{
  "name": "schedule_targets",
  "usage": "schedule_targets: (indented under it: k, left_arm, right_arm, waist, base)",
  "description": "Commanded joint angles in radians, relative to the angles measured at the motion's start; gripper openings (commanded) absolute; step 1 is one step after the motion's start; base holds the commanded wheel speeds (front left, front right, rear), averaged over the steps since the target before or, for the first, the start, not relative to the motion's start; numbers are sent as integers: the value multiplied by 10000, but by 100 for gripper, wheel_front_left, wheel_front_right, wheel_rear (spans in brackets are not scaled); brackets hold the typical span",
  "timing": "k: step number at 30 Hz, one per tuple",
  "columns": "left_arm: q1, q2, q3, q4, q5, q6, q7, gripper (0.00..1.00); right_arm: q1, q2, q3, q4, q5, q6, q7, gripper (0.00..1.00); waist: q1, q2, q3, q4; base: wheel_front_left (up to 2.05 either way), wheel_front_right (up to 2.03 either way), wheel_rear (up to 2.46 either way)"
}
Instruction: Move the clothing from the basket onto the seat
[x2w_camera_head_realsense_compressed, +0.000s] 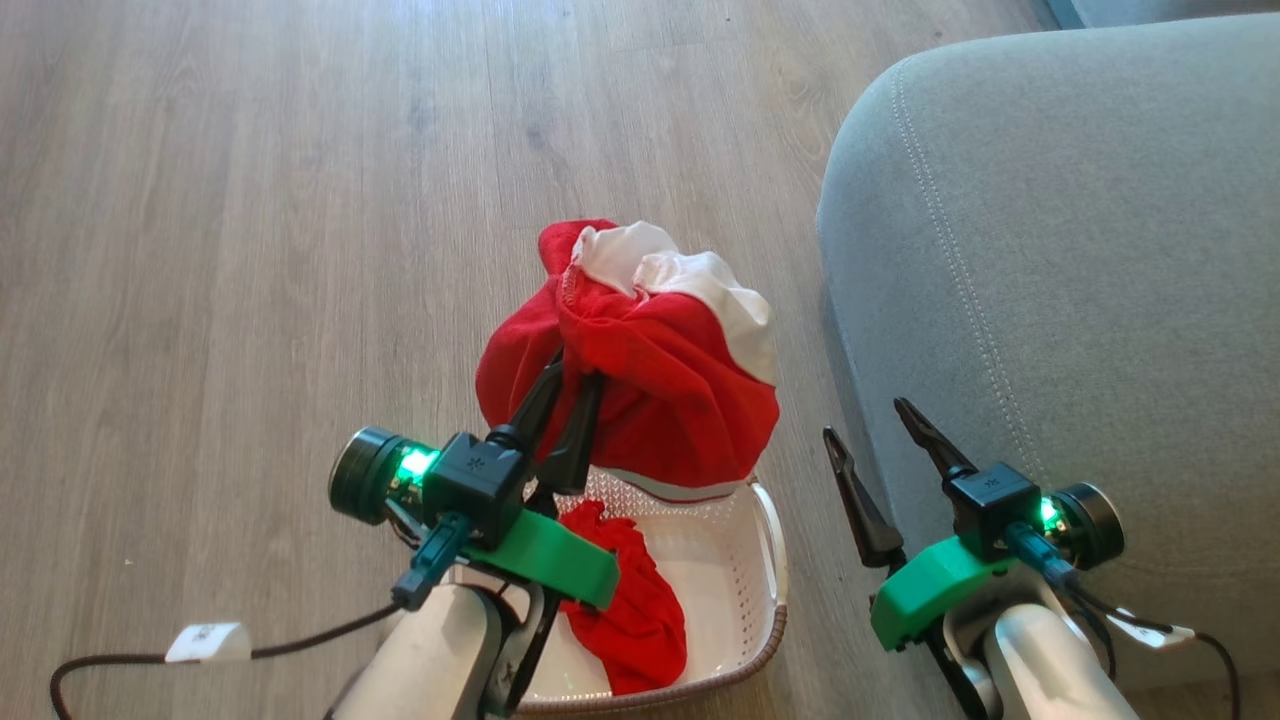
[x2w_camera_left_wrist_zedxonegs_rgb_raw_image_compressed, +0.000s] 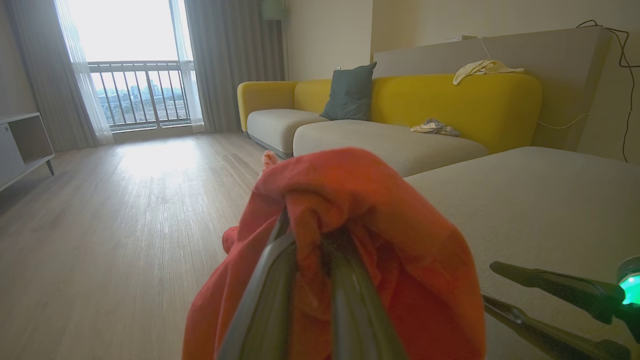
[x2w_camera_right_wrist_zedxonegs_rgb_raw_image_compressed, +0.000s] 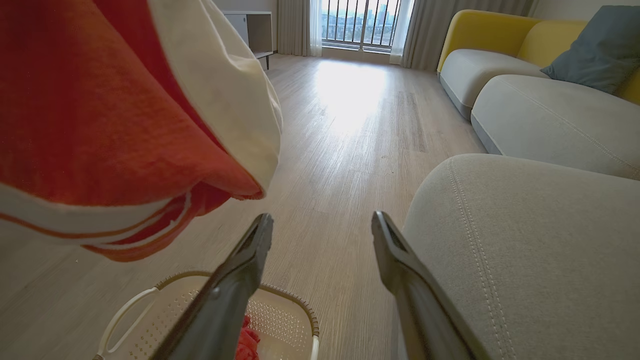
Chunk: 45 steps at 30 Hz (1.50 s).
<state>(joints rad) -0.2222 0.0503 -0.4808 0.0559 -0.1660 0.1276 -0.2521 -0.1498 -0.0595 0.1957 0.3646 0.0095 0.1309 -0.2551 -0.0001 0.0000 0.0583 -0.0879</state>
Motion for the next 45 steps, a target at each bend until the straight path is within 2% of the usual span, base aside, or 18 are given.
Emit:
schedule_targets:
  k: [1,13,18,25,28,34,45]
  left_arm:
    - [-450,0,371,-295,0,88,-97,0]
    - [-340,0,695,-193,90,127,-97,0]
    - [-317,-1,884,-24,216,144,-97,0]
    - [-347,-1,951,198,340,115,-97,0]
    - [-382,-1,841,293,417,83,-97,0]
    - [-601,-1,147,568,448,-107,-97,0]
    - [-1051,-1,-1136,815,241,-234,-97,0]
  right_arm:
    - [-215,63,210,-313,6,-2,-67,100]
    - [-186,-38,394,-410,51,-2,-67,100]
    - [-72,-250,1249,-1076,612,-2,-67,100]
    - [7,-1010,3174,-2507,1756,-2,-67,100]
    - [-83,-1268,3552,-2765,2044,-2,-67,100]
    - [-481,-1148,3616,-2575,2516,-2,-67,100]
    - [-1378,-952,3580,-1209,1599,-2,-67,100]
  waist:
    - [1,0,-14,-9]
    - [1,0,-131,-131]
    - [1,0,-146,-157]
    - [1,0,-140,-125]
    - [1,0,-121,-109]
    - [1,0,-13,56]
    - [1,0,129,312]
  base:
    - [0,0,0]
    - [0,0,0]
    - [0,0,0]
    - [0,0,0]
    - [0,0,0]
    - [0,0,0]
    - [0,0,0]
